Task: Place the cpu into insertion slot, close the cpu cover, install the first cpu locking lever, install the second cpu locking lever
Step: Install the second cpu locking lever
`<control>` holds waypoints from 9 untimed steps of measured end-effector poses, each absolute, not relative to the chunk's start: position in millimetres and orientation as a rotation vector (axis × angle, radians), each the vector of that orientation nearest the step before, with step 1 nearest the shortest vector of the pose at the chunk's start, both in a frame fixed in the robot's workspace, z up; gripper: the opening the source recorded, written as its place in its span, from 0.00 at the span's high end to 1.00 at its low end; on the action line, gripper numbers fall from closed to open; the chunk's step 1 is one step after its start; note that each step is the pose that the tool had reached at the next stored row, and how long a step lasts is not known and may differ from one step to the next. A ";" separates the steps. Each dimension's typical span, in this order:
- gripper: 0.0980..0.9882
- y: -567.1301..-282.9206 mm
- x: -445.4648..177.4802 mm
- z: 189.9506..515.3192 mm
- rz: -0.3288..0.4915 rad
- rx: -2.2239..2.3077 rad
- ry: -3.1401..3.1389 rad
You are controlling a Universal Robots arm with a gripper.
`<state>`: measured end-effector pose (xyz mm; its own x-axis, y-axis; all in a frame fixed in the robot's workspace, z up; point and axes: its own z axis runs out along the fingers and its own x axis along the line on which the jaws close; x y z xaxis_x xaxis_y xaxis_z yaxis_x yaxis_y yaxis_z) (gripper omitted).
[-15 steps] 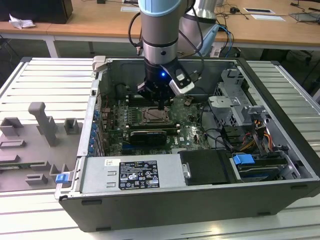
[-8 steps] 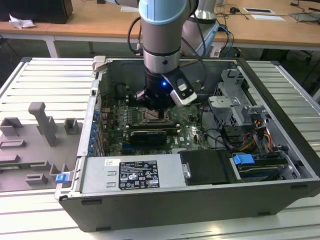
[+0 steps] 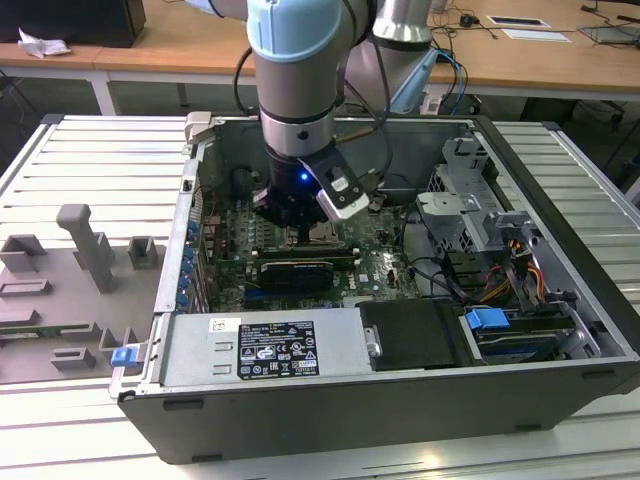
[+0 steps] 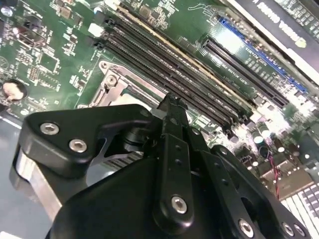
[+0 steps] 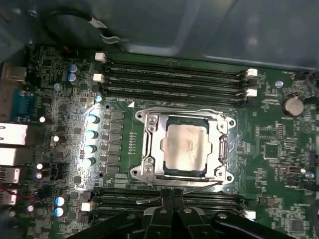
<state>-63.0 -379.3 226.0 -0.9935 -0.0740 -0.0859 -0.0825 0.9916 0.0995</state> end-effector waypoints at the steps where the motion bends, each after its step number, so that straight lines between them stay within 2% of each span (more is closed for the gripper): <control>1: 0.99 -379.3 -63.1 224.3 0.158 -0.122 3.053; 5: 0.99 -379.3 -67.6 216.4 0.161 -0.126 3.053; 9: 0.99 -383.5 -76.8 214.3 0.269 -0.122 3.042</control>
<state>-76.8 -383.5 214.3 -0.9932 -0.0719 -0.0914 -0.0868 0.9813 0.1715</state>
